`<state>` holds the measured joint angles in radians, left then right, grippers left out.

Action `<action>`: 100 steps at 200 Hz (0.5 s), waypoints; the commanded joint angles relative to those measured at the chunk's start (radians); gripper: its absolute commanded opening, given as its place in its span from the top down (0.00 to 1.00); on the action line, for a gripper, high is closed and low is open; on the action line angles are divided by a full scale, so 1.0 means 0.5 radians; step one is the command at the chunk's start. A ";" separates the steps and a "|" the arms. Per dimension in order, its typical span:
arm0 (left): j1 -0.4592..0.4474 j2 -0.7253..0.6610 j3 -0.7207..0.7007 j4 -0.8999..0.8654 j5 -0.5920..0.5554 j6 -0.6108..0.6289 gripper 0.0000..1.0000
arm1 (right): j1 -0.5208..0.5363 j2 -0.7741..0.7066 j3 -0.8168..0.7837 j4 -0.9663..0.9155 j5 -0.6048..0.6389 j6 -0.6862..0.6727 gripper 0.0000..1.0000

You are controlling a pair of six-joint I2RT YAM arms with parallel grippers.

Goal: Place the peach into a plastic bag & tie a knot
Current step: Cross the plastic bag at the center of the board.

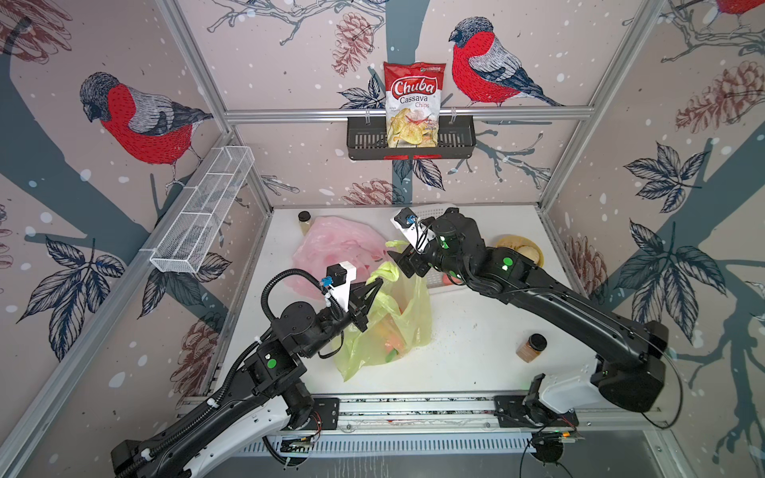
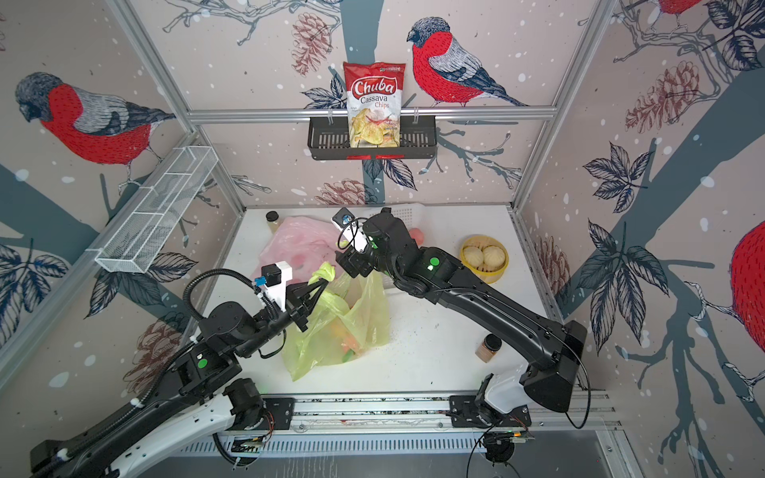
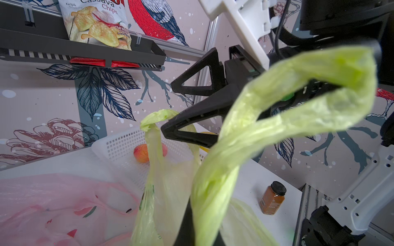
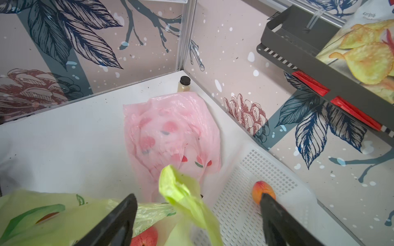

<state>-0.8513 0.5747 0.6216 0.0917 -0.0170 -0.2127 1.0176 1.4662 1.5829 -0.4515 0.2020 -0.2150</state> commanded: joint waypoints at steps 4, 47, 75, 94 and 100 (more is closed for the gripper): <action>0.016 -0.017 0.000 0.068 0.043 -0.011 1.00 | -0.034 0.057 0.074 0.013 0.038 -0.046 0.17; 0.040 -0.015 0.002 0.054 0.087 -0.025 1.00 | -0.079 0.121 0.125 -0.017 -0.097 -0.057 0.30; 0.051 0.000 0.005 0.049 0.113 -0.030 1.00 | -0.108 0.141 0.129 -0.023 -0.186 -0.055 0.38; 0.058 0.004 0.001 0.051 0.121 -0.035 1.00 | -0.118 0.150 0.135 -0.021 -0.220 -0.064 0.43; 0.061 0.004 -0.002 0.053 0.124 -0.035 1.00 | -0.121 0.153 0.138 -0.021 -0.230 -0.067 0.45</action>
<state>-0.8272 0.5766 0.6209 0.0914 0.0261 -0.2150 0.9592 1.5375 1.6390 -0.4686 0.1295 -0.2371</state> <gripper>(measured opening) 0.060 0.577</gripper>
